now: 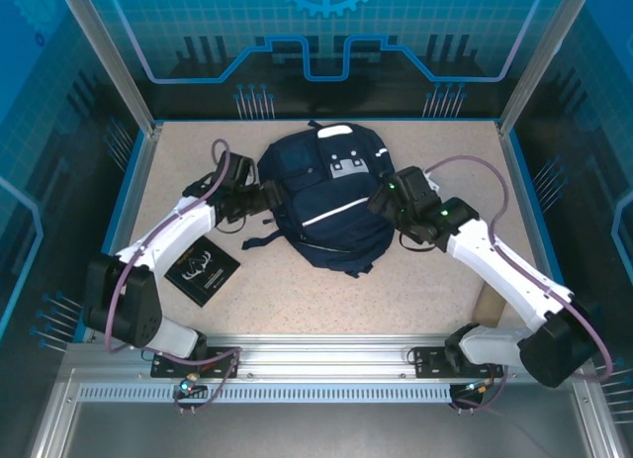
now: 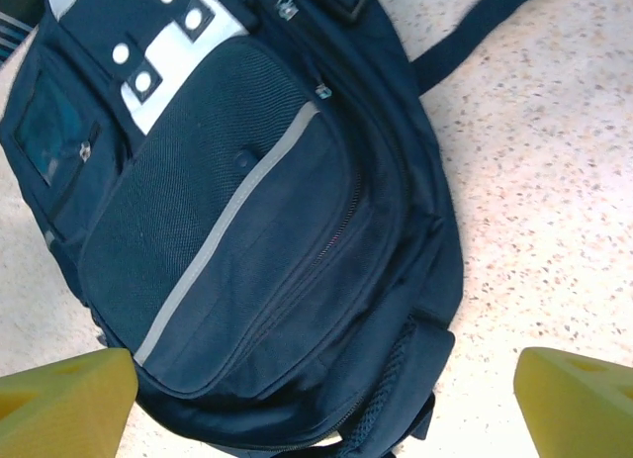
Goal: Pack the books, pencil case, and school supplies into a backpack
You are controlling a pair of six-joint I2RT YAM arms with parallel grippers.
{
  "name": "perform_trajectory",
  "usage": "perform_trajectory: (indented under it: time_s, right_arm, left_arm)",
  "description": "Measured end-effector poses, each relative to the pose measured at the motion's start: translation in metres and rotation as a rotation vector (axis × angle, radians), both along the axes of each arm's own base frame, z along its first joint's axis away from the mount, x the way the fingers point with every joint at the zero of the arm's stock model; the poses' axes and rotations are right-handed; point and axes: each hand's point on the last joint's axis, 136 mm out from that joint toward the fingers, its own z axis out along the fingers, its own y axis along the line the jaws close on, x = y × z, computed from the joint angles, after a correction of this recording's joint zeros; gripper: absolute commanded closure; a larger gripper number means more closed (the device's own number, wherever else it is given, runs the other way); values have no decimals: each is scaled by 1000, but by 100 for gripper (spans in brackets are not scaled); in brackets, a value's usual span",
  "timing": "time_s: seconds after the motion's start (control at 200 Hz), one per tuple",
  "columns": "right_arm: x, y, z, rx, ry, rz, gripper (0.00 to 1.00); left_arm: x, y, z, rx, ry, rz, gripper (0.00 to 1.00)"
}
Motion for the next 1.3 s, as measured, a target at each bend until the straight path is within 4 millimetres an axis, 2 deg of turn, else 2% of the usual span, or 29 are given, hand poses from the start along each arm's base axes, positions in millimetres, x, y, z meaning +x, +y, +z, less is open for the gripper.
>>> perform_trajectory:
  time_s: [0.22,0.335,0.425,0.63,0.88,1.16,1.3]
  right_arm:
    - [5,37,-24,-36,80,120,0]
    - [9,52,-28,-27,98,163,0]
    - [11,62,-30,-15,108,191,0]
    - [10,76,-36,8,132,239,1]
    - [8,80,-38,17,144,255,1]
    - [8,80,-42,12,156,255,2]
    - [8,81,-46,9,165,256,3]
  left_arm:
    - [-41,72,-38,92,108,210,2]
    - [-56,94,-56,110,158,285,2]
    - [-63,103,-64,114,182,321,2]
    - [-64,106,-80,117,227,338,2]
    - [-68,106,-100,126,299,331,5]
    - [-68,94,-105,77,319,299,11]
    - [-68,76,-105,74,312,240,14]
